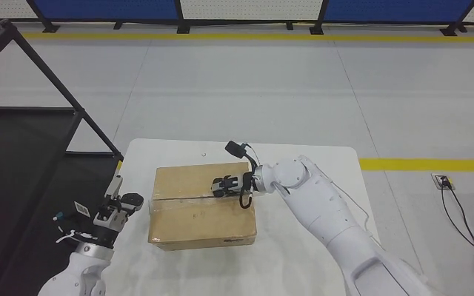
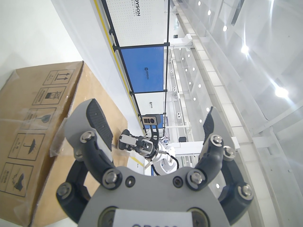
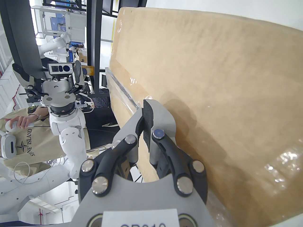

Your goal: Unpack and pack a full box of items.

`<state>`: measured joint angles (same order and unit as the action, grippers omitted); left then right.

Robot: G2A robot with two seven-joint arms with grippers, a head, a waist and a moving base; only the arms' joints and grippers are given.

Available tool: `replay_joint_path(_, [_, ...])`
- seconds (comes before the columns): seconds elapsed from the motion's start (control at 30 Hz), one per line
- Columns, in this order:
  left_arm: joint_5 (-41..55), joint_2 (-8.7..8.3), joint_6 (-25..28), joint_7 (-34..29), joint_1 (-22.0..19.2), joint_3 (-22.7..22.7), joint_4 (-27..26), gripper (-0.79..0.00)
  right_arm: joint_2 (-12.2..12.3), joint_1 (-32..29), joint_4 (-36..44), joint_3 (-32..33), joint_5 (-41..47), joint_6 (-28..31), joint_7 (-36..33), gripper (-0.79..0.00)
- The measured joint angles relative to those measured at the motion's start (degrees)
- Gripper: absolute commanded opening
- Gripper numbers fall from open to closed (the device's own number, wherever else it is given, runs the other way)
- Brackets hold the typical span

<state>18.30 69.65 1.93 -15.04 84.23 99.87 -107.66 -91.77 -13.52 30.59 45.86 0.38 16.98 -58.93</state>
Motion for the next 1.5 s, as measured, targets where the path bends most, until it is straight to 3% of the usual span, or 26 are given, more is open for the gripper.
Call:
replay_joint_path(0.27, [0.4,0.03,0.3,0.5,0.7,0.5,-0.4,0.000,0.7,-1.1,2.6,0.5,-1.1,-3.5,-0.9,-0.785])
replay_joint_path(0.53, [0.4,0.04,-0.3,0.1,-0.1,-0.1,0.1,0.000,4.2,-4.9,9.9,5.7,-0.4,-9.6,-7.2,-0.785])
replay_joint_path(0.8, [0.0,0.00,-0.6,-0.3,-0.9,-0.5,0.3,0.000,7.8,-10.9,20.3,10.7,-6.4,-19.2,-4.4,-0.785])
replay_joint_path(1.13, [0.0,-0.08,-1.0,-0.5,-1.3,-0.1,0.9,0.000,11.6,-19.3,31.6,18.9,-8.0,-23.3,-5.1,-0.785])
replay_joint_path(1.5, [-0.4,-0.10,-1.0,-0.4,-1.3,-0.3,0.6,0.000,12.9,-20.4,29.9,21.4,-6.7,-26.5,-5.7,-0.785])
